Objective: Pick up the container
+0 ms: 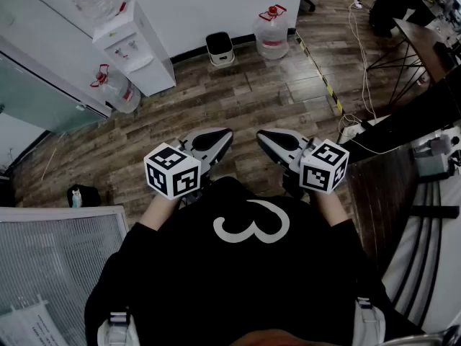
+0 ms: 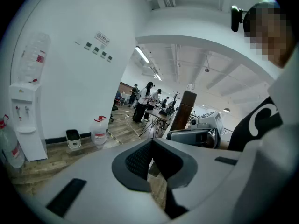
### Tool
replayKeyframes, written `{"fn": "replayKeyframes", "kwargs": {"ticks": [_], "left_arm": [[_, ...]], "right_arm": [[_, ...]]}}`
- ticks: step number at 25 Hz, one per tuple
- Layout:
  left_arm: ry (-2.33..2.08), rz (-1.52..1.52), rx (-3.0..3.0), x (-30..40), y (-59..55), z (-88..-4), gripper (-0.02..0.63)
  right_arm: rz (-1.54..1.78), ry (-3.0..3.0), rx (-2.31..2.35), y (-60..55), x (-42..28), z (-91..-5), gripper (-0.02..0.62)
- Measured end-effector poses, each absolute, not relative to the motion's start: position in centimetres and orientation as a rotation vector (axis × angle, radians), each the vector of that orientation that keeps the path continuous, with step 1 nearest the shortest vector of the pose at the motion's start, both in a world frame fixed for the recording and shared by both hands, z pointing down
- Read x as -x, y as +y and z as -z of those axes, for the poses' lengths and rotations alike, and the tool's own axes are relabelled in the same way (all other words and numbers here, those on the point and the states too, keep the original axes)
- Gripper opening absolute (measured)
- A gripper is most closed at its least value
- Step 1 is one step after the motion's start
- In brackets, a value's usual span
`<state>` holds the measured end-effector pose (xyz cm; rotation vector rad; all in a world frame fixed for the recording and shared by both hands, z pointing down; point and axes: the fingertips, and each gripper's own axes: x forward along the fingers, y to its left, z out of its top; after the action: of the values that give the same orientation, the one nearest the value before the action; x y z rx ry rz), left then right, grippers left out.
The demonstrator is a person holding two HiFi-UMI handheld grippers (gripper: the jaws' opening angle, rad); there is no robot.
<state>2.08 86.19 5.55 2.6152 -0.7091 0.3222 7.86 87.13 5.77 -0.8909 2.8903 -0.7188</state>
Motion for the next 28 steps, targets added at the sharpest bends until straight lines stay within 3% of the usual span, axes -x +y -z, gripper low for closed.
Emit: {"fn": "replayKeyframes", "kwargs": {"ticks": [15, 28], "left_arm": [[-0.749, -0.277, -2.617, 0.4, 83.7, -5.6, 0.016], [-0.763, -0.252, -2.549, 4.8, 70.0, -8.4, 0.016]], "right_arm": [[0.725, 2.911, 0.814, 84.7, -5.1, -6.2, 0.025], [0.820, 2.962, 0.733, 71.4, -0.6, -9.0, 0.025]]}}
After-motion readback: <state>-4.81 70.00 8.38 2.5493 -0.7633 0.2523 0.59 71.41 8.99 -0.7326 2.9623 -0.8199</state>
